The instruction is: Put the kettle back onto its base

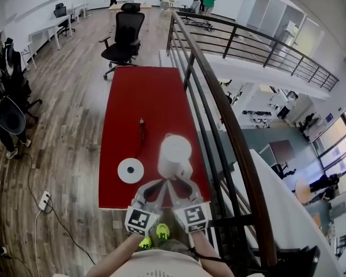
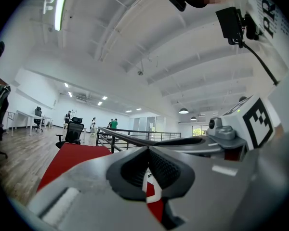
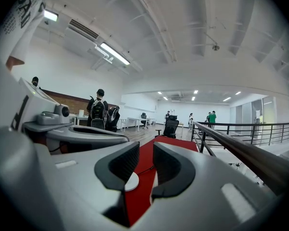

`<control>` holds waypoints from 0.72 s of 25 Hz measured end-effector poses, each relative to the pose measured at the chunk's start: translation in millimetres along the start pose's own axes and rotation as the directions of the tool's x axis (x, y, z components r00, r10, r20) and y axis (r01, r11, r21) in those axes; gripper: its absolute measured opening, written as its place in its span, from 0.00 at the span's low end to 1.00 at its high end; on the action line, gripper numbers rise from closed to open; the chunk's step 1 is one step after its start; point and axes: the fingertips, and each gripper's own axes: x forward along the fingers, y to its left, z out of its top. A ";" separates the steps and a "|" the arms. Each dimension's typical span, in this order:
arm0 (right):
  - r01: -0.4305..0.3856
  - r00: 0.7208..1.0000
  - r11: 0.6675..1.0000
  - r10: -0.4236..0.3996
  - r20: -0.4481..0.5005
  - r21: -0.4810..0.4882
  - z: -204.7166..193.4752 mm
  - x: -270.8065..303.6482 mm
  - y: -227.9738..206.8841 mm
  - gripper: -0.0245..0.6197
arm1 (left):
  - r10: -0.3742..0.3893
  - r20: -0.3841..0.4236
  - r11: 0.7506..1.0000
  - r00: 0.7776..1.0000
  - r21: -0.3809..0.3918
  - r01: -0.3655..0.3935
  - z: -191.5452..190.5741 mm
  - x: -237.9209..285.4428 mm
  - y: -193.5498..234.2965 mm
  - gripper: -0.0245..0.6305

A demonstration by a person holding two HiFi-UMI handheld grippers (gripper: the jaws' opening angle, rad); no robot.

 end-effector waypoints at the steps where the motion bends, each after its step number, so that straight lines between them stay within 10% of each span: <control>1: -0.001 1.000 1.000 0.001 -0.002 -0.001 0.0 3.2 -2.3 0.17 | 0.004 -0.002 1.000 1.000 0.000 -0.004 -0.4 2.4 2.5 0.03; 18: 0.070 0.995 0.997 -0.073 -0.073 -0.038 -33.7 21.2 -55.7 0.29 | 0.015 -0.072 1.000 0.997 -0.014 -0.016 -34.0 52.7 6.4 0.03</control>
